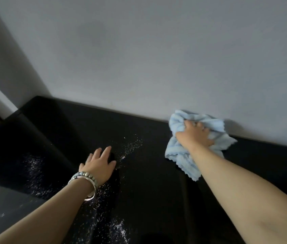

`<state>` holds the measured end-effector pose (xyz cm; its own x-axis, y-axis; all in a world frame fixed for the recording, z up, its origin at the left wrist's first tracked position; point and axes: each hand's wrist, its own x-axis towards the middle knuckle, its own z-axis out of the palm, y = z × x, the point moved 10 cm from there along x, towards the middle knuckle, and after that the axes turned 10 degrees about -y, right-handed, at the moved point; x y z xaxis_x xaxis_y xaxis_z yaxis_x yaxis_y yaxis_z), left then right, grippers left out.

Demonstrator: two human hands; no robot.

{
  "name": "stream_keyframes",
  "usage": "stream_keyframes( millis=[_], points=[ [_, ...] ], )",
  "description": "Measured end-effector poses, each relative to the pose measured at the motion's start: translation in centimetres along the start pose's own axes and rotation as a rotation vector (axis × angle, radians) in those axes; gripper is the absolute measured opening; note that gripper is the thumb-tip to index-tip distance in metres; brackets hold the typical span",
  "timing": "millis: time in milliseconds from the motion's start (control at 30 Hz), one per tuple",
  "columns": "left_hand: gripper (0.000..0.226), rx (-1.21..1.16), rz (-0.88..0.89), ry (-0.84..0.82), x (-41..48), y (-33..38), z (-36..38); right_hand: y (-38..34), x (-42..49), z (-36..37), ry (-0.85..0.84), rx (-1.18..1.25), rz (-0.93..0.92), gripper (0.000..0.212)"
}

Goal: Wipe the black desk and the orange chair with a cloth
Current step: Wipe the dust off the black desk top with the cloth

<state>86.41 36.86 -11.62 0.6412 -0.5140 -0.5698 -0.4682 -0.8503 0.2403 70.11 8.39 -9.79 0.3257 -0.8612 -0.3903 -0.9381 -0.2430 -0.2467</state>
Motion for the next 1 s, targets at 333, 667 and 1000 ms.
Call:
stream_keyframes(
  millis=[333,667,1000],
  points=[
    [0.058,0.090,0.023,-0.048,0.2,-0.3,1.4,-6.9,-5.3,-0.1,-0.502,-0.069,-0.509,0.019],
    [0.056,0.068,0.035,-0.130,0.3,-0.5,1.4,-4.4,-5.2,3.8,-0.019,-0.300,-0.425,0.051],
    [0.054,0.078,0.199,0.056,-6.0,1.4,2.1,1.3,-14.0,4.1,-0.475,-0.018,-0.617,0.032]
  ],
)
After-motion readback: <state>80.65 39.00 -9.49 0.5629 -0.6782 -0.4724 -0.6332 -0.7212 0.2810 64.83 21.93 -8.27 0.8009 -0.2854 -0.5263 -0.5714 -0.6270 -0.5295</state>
